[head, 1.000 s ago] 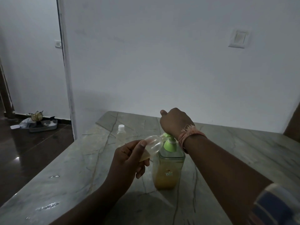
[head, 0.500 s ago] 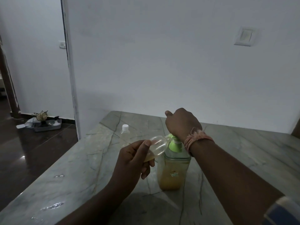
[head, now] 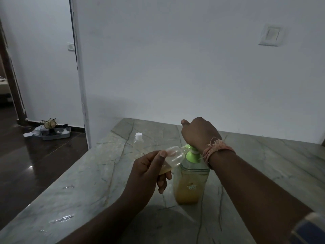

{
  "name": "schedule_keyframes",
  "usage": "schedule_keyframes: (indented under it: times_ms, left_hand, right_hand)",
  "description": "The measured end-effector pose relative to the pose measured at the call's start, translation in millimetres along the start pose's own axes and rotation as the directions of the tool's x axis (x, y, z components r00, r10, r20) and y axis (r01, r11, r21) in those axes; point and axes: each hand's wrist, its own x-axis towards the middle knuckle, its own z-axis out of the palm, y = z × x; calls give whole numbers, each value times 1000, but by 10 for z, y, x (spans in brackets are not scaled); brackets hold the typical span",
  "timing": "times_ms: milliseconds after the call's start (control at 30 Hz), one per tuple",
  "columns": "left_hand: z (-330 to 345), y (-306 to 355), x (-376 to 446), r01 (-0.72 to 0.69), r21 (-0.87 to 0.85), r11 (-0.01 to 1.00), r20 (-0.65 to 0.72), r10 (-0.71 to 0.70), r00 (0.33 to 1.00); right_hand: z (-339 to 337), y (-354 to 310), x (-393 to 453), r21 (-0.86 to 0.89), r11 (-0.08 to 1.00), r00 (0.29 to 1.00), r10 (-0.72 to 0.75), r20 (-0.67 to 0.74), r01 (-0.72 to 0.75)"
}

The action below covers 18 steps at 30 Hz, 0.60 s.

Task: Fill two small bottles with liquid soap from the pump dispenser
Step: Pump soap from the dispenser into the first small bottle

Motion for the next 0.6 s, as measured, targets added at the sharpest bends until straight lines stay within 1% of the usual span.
schedule_keyframes:
  times_ms: [200,300,367,467,600]
  left_hand:
    - [18,39,-12,-11,4,1000,11,11,1000]
    - [6,28,14,-9,4,1000,-2,9,1000]
    - [1,16,20,-15,15,1000,-3,15,1000]
    - [1,7,2,-18,20,1000,-4,18,1000]
    - [7,35,2,-19,22,1000,1,19,1000]
  right_hand:
    - [-51,-66,3,-92,994,998,-58,32,61]
    - [-32,-46,36,-25,999,999,-31,11,32]
    - [16,2,59,25,1000,999,5,32,-6]
    - [43,28,71,3,1000,998,2,65,-2]
    - [-9,-30,75,-32,999,997,-20,75,23]
